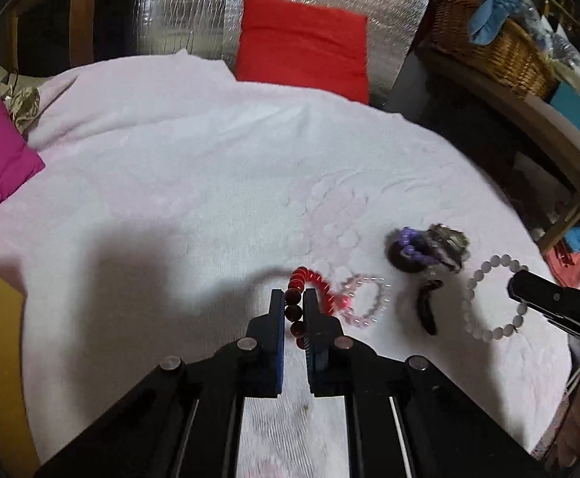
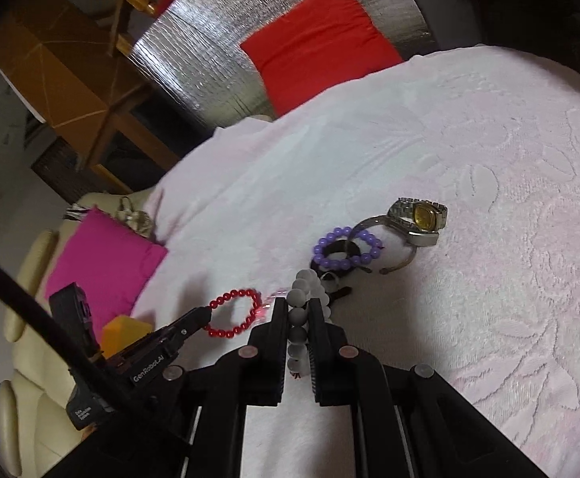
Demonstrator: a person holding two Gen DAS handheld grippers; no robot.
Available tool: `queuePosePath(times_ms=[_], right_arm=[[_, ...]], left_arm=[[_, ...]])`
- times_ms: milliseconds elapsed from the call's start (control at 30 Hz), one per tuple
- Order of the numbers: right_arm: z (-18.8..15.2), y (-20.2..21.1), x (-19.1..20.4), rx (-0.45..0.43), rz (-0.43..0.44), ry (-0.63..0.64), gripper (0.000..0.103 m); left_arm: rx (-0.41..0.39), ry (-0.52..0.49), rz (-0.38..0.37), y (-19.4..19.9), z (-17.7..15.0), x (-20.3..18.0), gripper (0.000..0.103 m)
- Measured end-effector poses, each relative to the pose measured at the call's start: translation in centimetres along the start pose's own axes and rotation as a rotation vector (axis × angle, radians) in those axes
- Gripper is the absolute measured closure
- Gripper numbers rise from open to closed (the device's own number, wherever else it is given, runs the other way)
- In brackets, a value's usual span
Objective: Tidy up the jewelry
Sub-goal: 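Carry both bracelets into the orange box and open both tools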
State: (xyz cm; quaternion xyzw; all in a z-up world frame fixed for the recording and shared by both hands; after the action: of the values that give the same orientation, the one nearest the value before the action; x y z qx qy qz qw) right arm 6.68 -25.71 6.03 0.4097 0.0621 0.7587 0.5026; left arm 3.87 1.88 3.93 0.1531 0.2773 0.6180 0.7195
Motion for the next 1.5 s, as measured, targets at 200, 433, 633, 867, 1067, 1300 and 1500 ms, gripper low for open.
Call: queuePosePath(times_ms=[200, 433, 633, 867, 1067, 1300, 1500], right_arm=[[-0.1, 1.8, 0.9, -0.02, 0.048, 0.001, 0.092], [-1.2, 1.8, 4.4, -0.006, 0.125, 0.028, 0.092], [-3.0, 0.9, 9.1, 0.019, 0.218, 0.057, 0.092], [-7.1, -0.4, 17.3, 0.083, 0.373, 0.103, 0.092], [-12.5, -2.2, 24.7, 0.171, 0.477, 0.164, 0.092], [-18.4, -4.8, 30.2, 0.272, 0.533, 0.192, 0.092], [-20.9, -7.5, 29.8, 0.296, 0.452, 0.26, 0.089]], left_arm=[[-0.034, -0.015, 0.005, 2.7, 0.2, -0.4, 0.094], [-0.11, -0.005, 0.035, 7.8, 0.0, 0.1, 0.094], [-0.206, 0.011, 0.133, 14.1, -0.1, 2.0, 0.094], [-0.338, 0.088, 0.301, 22.9, -1.5, 7.0, 0.094], [-0.31, 0.133, 0.488, 26.8, -4.4, 13.5, 0.094], [-0.146, 0.2, 0.594, 25.6, -9.8, 19.7, 0.094], [-0.083, 0.167, 0.679, 24.3, -11.2, 20.0, 0.094]])
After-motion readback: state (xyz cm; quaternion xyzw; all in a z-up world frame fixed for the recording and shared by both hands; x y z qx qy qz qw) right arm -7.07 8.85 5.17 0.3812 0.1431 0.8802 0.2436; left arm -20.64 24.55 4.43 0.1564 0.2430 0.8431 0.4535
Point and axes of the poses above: each gripper's, at about its wrist camera, not at the fingertips, and y roughly against the way its jaws point, x to its left, z to its top, the point moved 3 cm from there along -y, roughly the way its jaws point, and after that the axes turned 14 degrees about -x, right-handed, at the moved point
